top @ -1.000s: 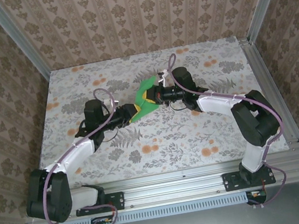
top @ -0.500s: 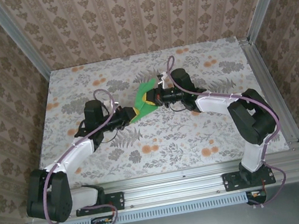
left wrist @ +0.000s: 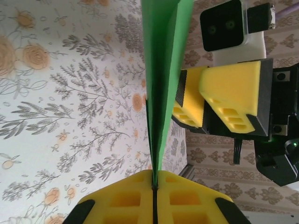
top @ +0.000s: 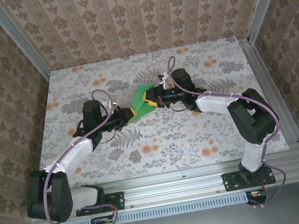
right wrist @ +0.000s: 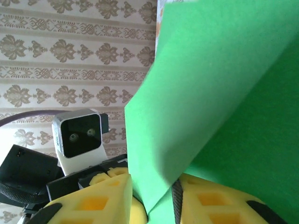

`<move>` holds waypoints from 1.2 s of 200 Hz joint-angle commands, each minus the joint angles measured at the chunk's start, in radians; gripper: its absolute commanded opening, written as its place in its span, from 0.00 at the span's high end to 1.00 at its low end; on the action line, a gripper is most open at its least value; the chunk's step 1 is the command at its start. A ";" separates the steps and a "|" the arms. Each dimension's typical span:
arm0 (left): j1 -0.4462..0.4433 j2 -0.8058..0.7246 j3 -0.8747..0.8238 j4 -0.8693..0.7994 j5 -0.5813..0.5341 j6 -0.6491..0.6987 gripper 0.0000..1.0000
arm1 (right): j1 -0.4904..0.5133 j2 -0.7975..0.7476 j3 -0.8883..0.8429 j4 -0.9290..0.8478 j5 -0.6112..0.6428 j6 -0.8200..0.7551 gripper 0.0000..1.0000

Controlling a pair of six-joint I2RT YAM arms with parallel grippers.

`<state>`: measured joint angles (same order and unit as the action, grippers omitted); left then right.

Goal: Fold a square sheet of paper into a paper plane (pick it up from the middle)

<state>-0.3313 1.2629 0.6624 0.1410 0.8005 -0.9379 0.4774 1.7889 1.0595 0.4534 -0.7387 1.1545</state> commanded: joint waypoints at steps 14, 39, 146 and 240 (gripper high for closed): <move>0.013 -0.068 0.142 -0.374 -0.146 0.289 0.93 | -0.033 -0.068 -0.019 -0.165 0.047 -0.114 0.58; -0.001 -0.082 0.259 -0.649 -0.397 0.488 0.95 | -0.056 -0.109 -0.025 -0.270 0.089 -0.189 0.54; -0.482 0.218 0.553 -1.063 -1.594 0.759 0.94 | -0.167 -0.219 -0.089 -0.431 0.156 -0.304 0.49; -0.798 0.625 0.659 -1.019 -1.690 0.774 0.89 | -0.334 -0.305 -0.169 -0.471 0.097 -0.358 0.47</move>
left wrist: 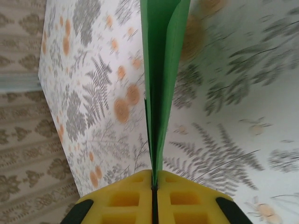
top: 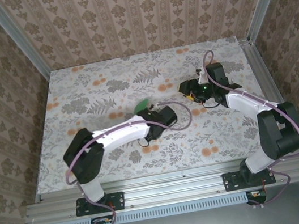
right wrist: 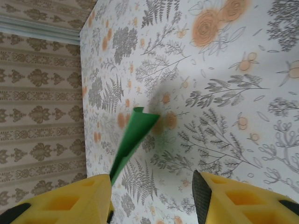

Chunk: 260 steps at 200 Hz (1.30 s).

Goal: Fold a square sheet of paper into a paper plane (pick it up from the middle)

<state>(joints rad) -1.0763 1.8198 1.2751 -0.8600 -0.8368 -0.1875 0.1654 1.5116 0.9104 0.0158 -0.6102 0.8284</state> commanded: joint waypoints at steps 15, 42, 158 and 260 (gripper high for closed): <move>-0.083 0.112 0.056 -0.006 -0.034 0.028 0.87 | -0.034 -0.031 -0.027 -0.034 -0.041 -0.036 0.47; -0.125 0.155 0.071 0.021 0.041 0.037 0.81 | -0.040 -0.023 -0.029 -0.035 -0.049 -0.043 0.48; -0.013 -0.105 -0.022 0.175 0.739 -0.019 0.34 | 0.049 0.061 -0.092 0.051 -0.066 -0.006 0.53; 0.502 -0.469 -0.333 0.303 1.087 -0.185 0.33 | 0.395 0.137 0.027 0.027 0.053 0.042 0.72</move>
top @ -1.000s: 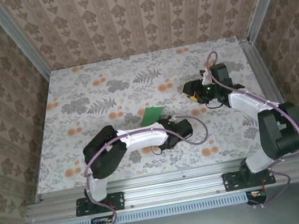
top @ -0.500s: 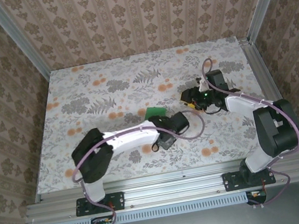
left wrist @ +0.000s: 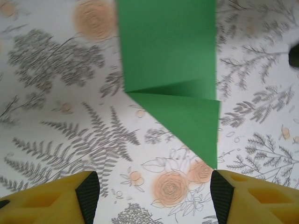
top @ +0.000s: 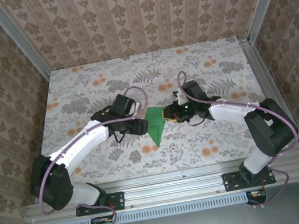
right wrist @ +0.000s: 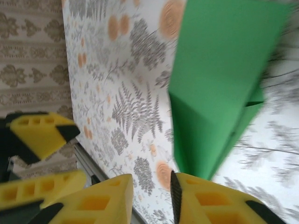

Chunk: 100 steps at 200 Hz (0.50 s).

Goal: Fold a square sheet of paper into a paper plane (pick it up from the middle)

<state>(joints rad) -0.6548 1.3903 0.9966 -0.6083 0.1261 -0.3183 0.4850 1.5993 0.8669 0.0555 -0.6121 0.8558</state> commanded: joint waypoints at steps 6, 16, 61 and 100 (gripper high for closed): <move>0.107 -0.045 -0.072 0.069 0.147 -0.062 0.33 | 0.096 0.062 0.089 -0.022 0.065 0.009 0.73; 0.143 -0.052 -0.103 0.103 0.183 -0.076 0.33 | 0.126 0.088 0.115 -0.042 0.082 0.002 0.73; 0.226 -0.053 -0.163 0.162 0.255 -0.093 0.33 | 0.196 0.184 0.191 -0.133 0.143 -0.057 0.81; 0.245 -0.048 -0.179 0.181 0.278 -0.095 0.33 | 0.198 0.243 0.193 -0.187 0.207 -0.097 0.87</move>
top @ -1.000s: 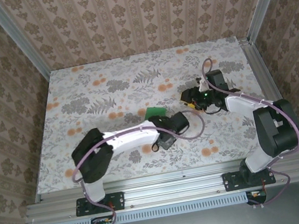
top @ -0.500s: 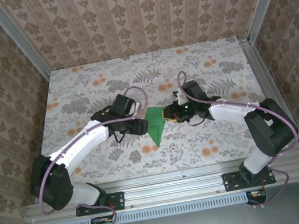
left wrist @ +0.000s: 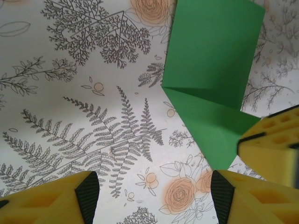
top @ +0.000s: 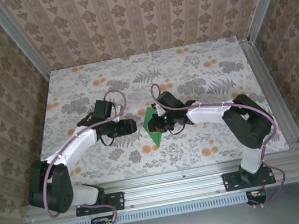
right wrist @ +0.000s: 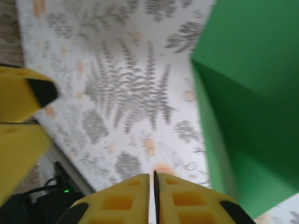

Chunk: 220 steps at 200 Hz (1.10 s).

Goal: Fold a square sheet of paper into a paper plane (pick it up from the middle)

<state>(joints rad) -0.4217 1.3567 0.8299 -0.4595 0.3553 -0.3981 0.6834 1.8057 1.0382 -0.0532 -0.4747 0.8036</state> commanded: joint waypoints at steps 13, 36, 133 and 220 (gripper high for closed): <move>0.014 -0.010 -0.014 0.032 0.054 -0.013 0.33 | -0.002 0.038 0.012 -0.082 0.086 -0.050 0.88; 0.017 -0.003 -0.016 0.039 0.065 -0.013 0.33 | -0.004 0.028 -0.015 -0.079 0.096 -0.054 0.90; -0.003 0.052 -0.052 0.172 0.151 -0.114 0.34 | -0.074 0.024 -0.208 0.214 -0.044 0.065 0.97; -0.087 0.147 -0.078 0.387 0.149 -0.267 0.35 | -0.115 0.053 -0.318 0.333 -0.078 0.115 1.00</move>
<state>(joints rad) -0.4820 1.4666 0.7536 -0.1650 0.4980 -0.5968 0.5800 1.8362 0.7593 0.3061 -0.5671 0.9016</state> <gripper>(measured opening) 0.649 0.071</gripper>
